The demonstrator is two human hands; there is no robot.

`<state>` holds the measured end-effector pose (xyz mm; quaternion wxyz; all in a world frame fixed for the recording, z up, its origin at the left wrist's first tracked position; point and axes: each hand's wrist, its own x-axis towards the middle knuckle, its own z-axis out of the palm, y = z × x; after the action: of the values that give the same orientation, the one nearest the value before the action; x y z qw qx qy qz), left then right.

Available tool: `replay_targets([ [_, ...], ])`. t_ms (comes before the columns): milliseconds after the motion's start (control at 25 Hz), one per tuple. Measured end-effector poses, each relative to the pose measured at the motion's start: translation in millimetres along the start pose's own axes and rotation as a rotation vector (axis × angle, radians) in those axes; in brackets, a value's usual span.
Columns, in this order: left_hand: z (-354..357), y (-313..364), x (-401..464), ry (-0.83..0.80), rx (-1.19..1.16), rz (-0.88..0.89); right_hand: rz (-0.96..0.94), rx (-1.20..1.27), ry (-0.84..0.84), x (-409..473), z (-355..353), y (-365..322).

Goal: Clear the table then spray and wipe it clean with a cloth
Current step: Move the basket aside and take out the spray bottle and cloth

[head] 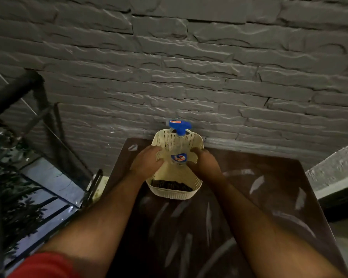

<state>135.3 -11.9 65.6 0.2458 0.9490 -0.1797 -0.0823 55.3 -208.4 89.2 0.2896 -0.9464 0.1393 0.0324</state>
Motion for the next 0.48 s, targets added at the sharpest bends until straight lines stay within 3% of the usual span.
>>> replay_targets([
  [200,-2,-1,14,0.042,-0.041,-0.144,0.114,0.000,0.020,10,5,18],
  [360,23,-36,-3,-0.125,-0.090,-0.380,0.363,0.095,-0.118,-7,32,51],
  [480,41,-37,-8,-0.162,-0.132,-0.412,0.398,0.287,-0.114,-7,47,55],
])
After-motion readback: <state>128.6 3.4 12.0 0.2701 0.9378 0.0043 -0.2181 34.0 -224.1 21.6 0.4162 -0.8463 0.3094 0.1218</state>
